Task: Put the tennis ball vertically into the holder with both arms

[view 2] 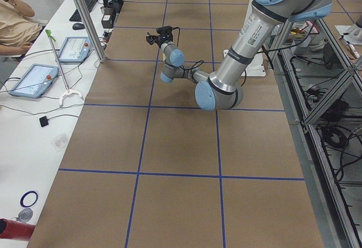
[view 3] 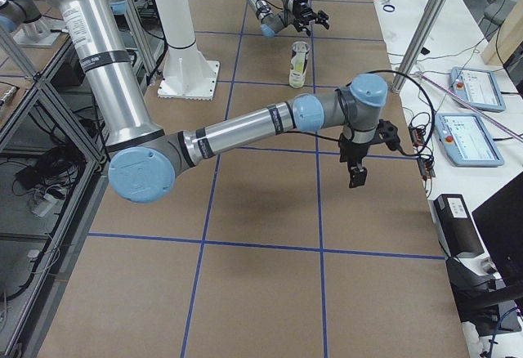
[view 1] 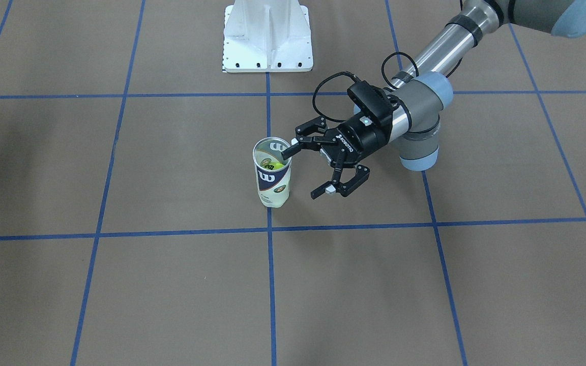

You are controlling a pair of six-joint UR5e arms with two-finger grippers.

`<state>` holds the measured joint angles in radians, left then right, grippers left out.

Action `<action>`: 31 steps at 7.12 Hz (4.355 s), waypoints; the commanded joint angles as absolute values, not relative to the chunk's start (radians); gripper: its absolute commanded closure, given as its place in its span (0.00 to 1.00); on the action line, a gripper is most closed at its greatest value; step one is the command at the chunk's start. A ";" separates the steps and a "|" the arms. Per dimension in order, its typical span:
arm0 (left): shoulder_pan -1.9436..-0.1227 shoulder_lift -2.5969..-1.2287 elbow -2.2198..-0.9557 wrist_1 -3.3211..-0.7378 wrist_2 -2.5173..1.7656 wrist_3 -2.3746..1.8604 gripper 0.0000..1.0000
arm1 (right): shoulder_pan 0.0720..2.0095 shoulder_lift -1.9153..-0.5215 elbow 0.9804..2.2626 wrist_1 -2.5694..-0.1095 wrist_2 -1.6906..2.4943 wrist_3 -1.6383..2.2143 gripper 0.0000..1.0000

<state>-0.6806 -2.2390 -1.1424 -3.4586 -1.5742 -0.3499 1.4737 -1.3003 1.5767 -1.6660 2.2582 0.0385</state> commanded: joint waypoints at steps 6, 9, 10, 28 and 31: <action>-1.274 -1.977 -1.147 -3.039 -2.195 -0.339 0.01 | 1.557 -1.578 1.546 -1.428 2.253 0.021 0.00; -1.400 -1.915 -1.177 -2.687 -2.414 -0.324 0.01 | 1.559 -1.580 1.540 -1.428 2.253 0.021 0.00; -1.407 -1.837 -1.174 -2.675 -2.414 -0.199 0.01 | 1.559 -1.578 1.540 -1.428 2.252 0.021 0.00; -1.569 -1.617 -1.680 -1.414 -2.161 0.107 0.00 | 1.557 -1.588 1.519 -1.427 2.250 0.025 0.00; -1.568 -1.615 -1.675 -1.425 -2.180 0.106 0.00 | 1.555 -1.586 1.520 -1.428 2.252 0.023 0.00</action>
